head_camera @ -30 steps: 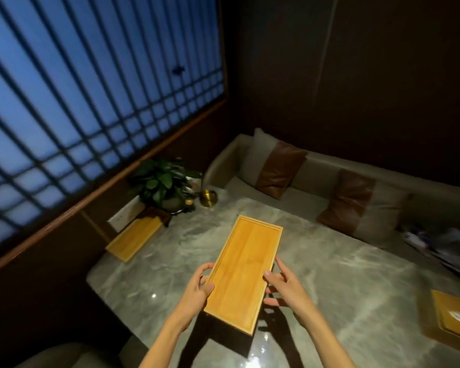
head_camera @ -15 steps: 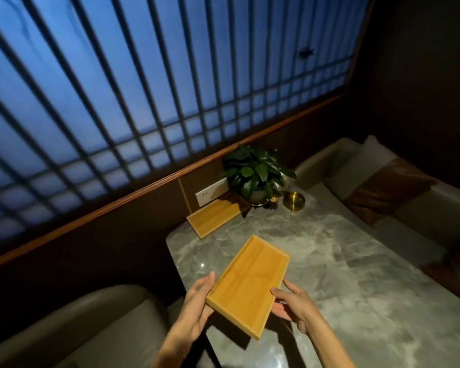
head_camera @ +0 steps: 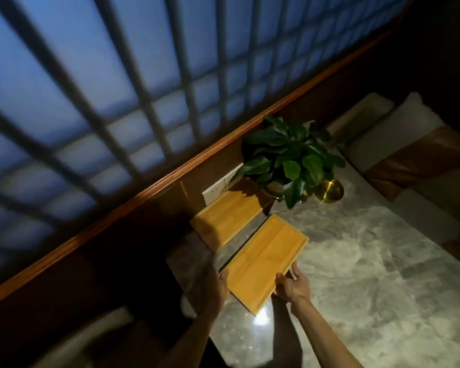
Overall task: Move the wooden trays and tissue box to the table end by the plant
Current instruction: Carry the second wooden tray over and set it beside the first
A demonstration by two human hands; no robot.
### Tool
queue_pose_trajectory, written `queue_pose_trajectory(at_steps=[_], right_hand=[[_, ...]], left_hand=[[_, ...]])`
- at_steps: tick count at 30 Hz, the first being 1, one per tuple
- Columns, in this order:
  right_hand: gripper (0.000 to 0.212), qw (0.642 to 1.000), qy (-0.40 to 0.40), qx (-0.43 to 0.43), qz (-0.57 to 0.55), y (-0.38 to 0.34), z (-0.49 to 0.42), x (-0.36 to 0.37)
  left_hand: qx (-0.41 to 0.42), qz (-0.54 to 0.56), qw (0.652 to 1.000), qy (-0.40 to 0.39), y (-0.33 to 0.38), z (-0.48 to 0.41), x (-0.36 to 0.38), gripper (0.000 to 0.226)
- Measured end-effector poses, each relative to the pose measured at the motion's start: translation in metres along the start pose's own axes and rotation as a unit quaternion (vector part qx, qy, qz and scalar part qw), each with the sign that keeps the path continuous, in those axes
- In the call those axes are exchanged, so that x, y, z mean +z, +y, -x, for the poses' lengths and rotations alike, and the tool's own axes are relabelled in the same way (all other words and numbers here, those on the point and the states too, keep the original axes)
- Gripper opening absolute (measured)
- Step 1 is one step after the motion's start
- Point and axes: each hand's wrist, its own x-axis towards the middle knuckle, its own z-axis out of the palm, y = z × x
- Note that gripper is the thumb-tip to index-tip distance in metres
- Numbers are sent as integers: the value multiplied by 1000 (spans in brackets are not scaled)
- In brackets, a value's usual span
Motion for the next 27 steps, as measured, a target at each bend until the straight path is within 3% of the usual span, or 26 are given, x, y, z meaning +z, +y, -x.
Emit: queue_pose_trajectory(at_steps=[2, 5, 8, 11, 17, 21, 24, 27], right_hand=[[67, 1000, 24, -9, 18, 6, -5, 9], [65, 996, 62, -32, 50, 14, -2, 17], [62, 992, 91, -40, 77, 17, 3, 22], [59, 991, 107, -31, 73, 14, -4, 26], [49, 997, 51, 0, 52, -5, -27, 34], [49, 995, 91, 12, 48, -21, -47, 48], [37, 991, 116, 15, 72, -24, -55, 53], [50, 989, 114, -2, 96, -24, -51, 53]], left_hand=[[29, -100, 994, 19, -7, -15, -1, 28], [94, -322, 941, 43, -15, -25, -6, 34], [88, -402, 910, 45, -22, -31, -7, 40], [76, -423, 902, 47, -18, -39, -7, 48], [30, -269, 963, 9, -3, -77, -16, 41], [-47, -126, 991, -27, 8, -97, -15, 40], [-85, -15, 996, -38, 8, -103, -13, 41], [-109, 24, 993, -47, 6, -103, -10, 36]])
